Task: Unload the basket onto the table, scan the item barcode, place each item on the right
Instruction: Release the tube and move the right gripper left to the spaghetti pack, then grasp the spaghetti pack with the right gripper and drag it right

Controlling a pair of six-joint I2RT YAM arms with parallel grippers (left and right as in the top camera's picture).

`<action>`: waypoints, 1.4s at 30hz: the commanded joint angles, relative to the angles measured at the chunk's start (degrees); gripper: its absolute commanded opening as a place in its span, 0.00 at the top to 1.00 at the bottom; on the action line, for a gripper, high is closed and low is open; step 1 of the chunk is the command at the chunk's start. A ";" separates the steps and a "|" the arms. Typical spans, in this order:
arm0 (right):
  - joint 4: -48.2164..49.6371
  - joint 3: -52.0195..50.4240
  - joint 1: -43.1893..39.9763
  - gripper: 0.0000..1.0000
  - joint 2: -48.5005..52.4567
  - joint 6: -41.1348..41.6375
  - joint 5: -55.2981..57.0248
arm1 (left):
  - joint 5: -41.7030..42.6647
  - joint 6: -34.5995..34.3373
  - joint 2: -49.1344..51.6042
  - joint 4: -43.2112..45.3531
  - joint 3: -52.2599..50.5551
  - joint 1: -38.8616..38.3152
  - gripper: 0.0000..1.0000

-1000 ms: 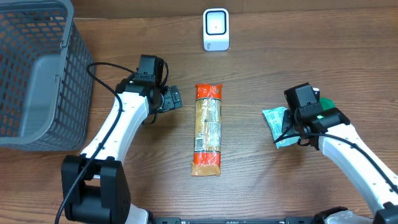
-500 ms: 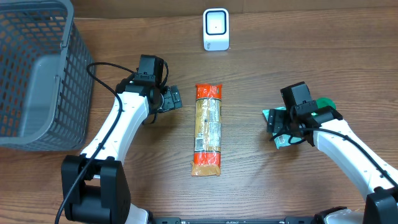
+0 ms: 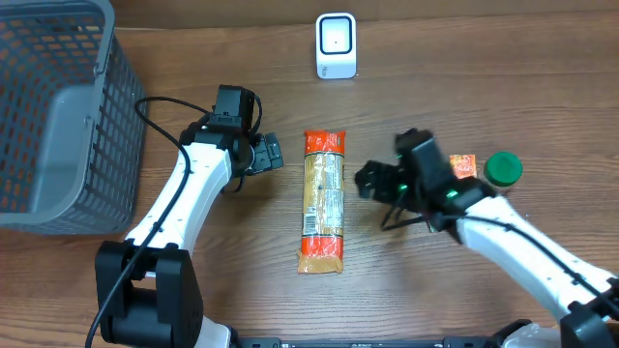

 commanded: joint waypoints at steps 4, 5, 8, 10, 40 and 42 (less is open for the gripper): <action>4.57 -0.31 11.76 0.12 5.86 7.82 14.58 | 0.11 -0.22 -0.70 0.04 0.52 -0.07 0.00; 5.66 -0.31 13.05 0.12 7.15 7.82 15.65 | 0.11 -0.22 -0.70 0.04 0.52 -0.07 0.00; 9.07 -0.31 15.08 0.11 10.93 7.15 16.41 | 0.11 -0.22 -0.70 0.04 0.52 -0.07 0.00; 10.88 -0.31 15.52 0.11 13.16 7.17 16.41 | 0.11 -0.22 -0.70 0.04 0.52 -0.07 0.00; -12.20 11.34 12.31 0.00 15.56 -6.71 13.73 | 0.11 -0.22 -0.70 0.07 0.52 -0.07 0.00; -11.93 11.34 11.58 0.00 15.56 -7.87 11.37 | 0.11 -0.22 -0.70 0.04 0.52 -0.07 0.00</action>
